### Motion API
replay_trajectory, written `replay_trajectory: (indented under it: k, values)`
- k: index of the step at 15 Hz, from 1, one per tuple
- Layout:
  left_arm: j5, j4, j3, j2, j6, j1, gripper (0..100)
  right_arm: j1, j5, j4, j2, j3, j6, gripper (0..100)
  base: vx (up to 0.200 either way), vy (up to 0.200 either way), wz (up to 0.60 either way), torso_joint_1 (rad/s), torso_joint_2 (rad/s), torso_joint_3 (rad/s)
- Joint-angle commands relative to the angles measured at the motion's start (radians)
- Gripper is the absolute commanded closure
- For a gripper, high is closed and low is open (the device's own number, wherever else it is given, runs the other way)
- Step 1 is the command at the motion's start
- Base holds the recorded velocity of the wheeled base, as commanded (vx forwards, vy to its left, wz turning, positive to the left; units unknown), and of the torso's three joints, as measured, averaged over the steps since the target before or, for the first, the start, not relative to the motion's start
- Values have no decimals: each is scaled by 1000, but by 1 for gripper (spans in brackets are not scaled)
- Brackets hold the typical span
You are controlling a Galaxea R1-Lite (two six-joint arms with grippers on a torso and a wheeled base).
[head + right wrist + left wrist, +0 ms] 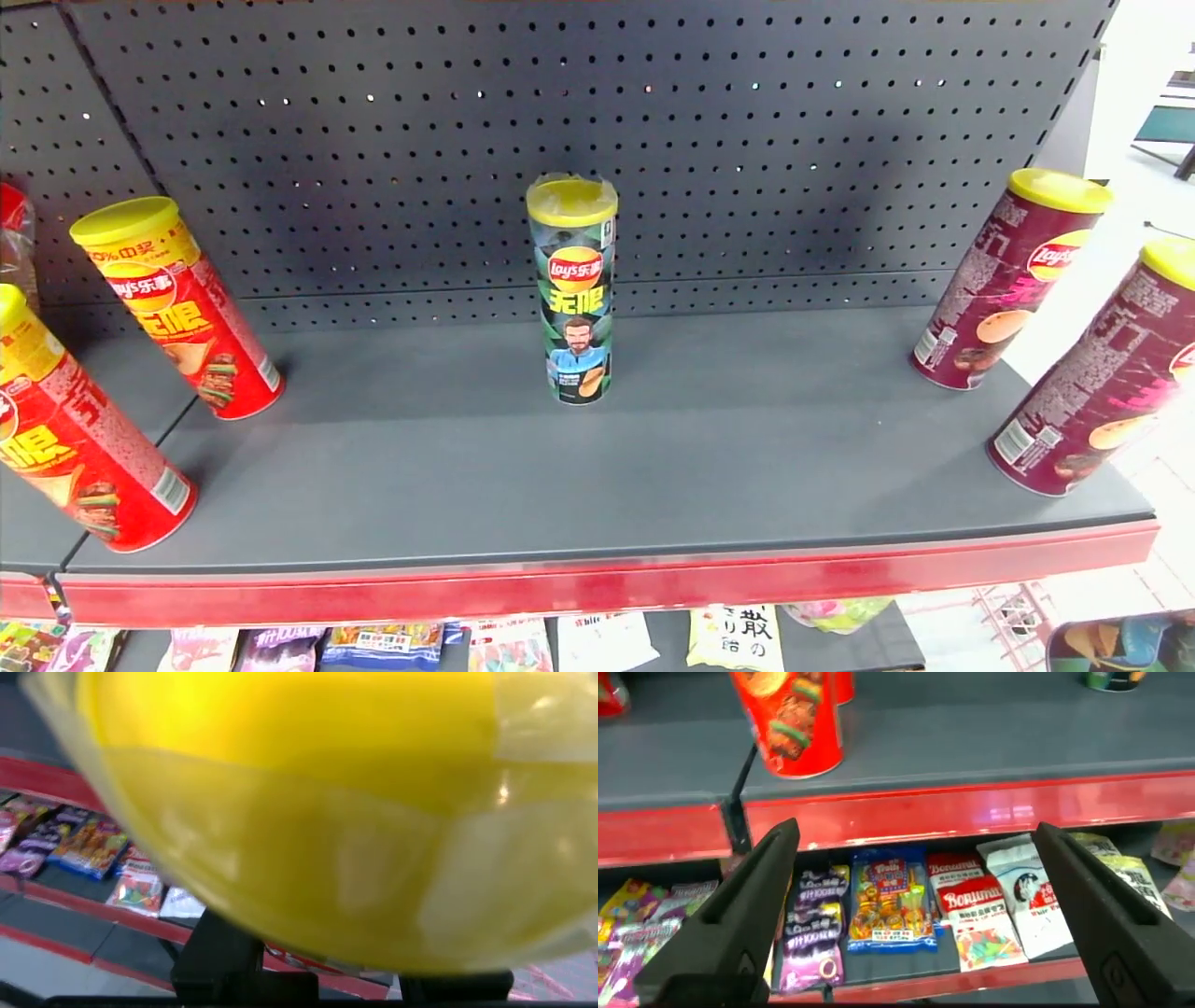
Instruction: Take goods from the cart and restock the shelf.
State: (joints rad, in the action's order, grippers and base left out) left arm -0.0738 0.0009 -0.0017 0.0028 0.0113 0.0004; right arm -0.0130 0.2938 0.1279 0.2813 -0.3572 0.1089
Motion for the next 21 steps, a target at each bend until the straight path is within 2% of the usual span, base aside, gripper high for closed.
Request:
replay_trajectory:
  k: [1, 2, 3, 4, 5, 6, 7, 9, 10, 12, 14, 15, 17, 21]
  values:
    - [-34, -19, -41, 11, 6, 0, 0, -1, 18, -1, 38, -5, 2, 100, 0, 0, 0, 0, 0, 0]
    - [-73, -24, -202, 151, -13, -22, 0, -1, 18, -2, 61, -11, 2, 100, 0, 0, 0, 0, 0, 0]
    - [-86, -21, -325, 309, -53, -33, 0, 1, 19, -2, 75, -20, 2, 100, 0, 0, 0, 0, 0, 0]
    - [-133, -27, -452, 494, -63, -62, 0, 1, 18, -7, 99, -26, 2, 100, 0, 0, 0, 0, 0, 0]
    - [-195, -32, -485, 572, -40, -94, 0, 1, 18, -8, 107, -29, 2, 100, 0, 0, 0, 0, 0, 0]
    - [-319, -70, -549, 753, 15, -157, 0, 1, 16, -8, 116, -39, 2, 100, 0, 0, 0, 0, 0, 0]
    - [-362, -128, -589, 893, 27, -171, 0, 1, 16, -8, 119, -40, 2, 100, 0, 0, 0, 0, 0, 0]
    - [-426, -229, -630, 1045, 36, -232, 0, 1, 15, -8, 119, -40, 2, 100, 0, 0, 0, 0, 0, 0]
    - [-460, -277, -696, 1180, 38, -273, 0, 1, 11, -8, 121, -42, 2, 100, 0, 0, 0, 0, 0, 0]
    - [-485, -289, -794, 1303, 39, -316, 0, 1, 11, -7, 121, -54, 2, 100, 0, 0, 0, 0, 0, 0]
    - [-500, -314, -897, 1468, 138, -330, 0, 1, 11, -5, 121, -63, 2, 100, 0, 0, 0, 0, 0, 0]
    - [-518, -317, -932, 1516, 171, -332, 0, 2, 11, -4, 121, -66, 2, 100, 0, 0, 0, 0, 0, 0]
    - [-523, -318, -1012, 1597, 179, -372, 0, 2, 13, -4, 121, -68, 2, 100, 0, 0, 0, 0, 0, 0]
    - [-526, -326, -1120, 1705, 211, -382, 0, 2, 13, -5, 119, -69, 0, 100, 0, 0, 0, 0, 0, 0]
